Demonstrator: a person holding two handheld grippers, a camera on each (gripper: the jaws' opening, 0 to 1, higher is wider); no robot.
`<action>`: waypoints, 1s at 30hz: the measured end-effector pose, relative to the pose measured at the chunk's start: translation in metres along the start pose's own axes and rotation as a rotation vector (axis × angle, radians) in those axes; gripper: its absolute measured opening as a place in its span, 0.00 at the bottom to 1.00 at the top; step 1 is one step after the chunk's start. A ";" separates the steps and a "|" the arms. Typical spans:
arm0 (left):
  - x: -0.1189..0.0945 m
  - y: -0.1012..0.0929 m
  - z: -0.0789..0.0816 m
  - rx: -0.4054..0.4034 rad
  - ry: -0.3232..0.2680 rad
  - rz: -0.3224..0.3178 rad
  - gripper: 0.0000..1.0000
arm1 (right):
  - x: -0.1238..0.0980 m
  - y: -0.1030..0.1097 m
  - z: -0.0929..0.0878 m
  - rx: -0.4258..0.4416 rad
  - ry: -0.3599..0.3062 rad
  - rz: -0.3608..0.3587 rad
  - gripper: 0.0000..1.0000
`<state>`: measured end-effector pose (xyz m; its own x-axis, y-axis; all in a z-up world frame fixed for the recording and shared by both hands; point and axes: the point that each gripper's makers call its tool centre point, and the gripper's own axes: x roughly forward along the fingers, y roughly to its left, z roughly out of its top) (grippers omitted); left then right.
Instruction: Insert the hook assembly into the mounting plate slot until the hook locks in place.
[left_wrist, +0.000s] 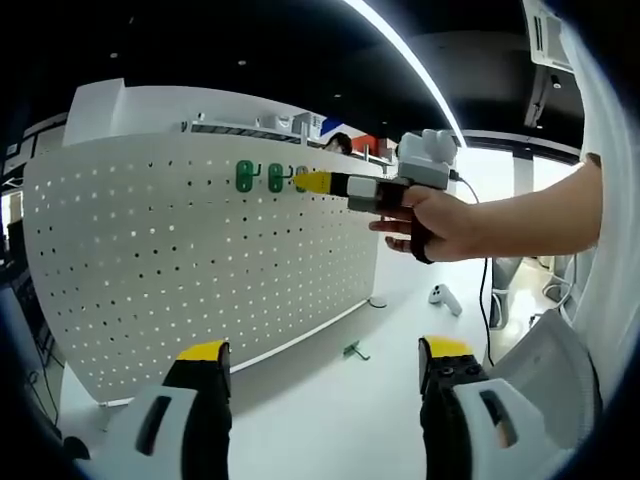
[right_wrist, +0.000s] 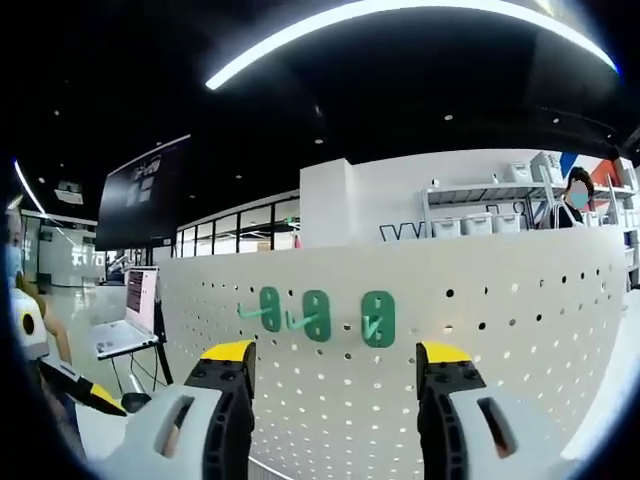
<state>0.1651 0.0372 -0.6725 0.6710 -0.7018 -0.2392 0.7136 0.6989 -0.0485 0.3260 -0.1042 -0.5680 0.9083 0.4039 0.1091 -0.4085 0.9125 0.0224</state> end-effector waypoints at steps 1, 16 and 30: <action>0.000 0.000 0.000 -0.003 -0.002 0.000 0.79 | 0.000 0.000 -0.001 0.000 0.002 0.002 0.63; 0.002 0.000 0.000 0.004 -0.005 -0.003 0.79 | -0.017 0.007 -0.003 -0.019 0.015 0.055 0.62; 0.005 -0.001 -0.002 0.010 0.001 -0.004 0.79 | -0.050 0.010 -0.020 -0.032 0.054 0.082 0.62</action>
<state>0.1674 0.0337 -0.6753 0.6681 -0.7044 -0.2398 0.7182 0.6947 -0.0399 0.2780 -0.1137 -0.5929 0.8756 0.4798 0.0559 -0.4796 0.8773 -0.0167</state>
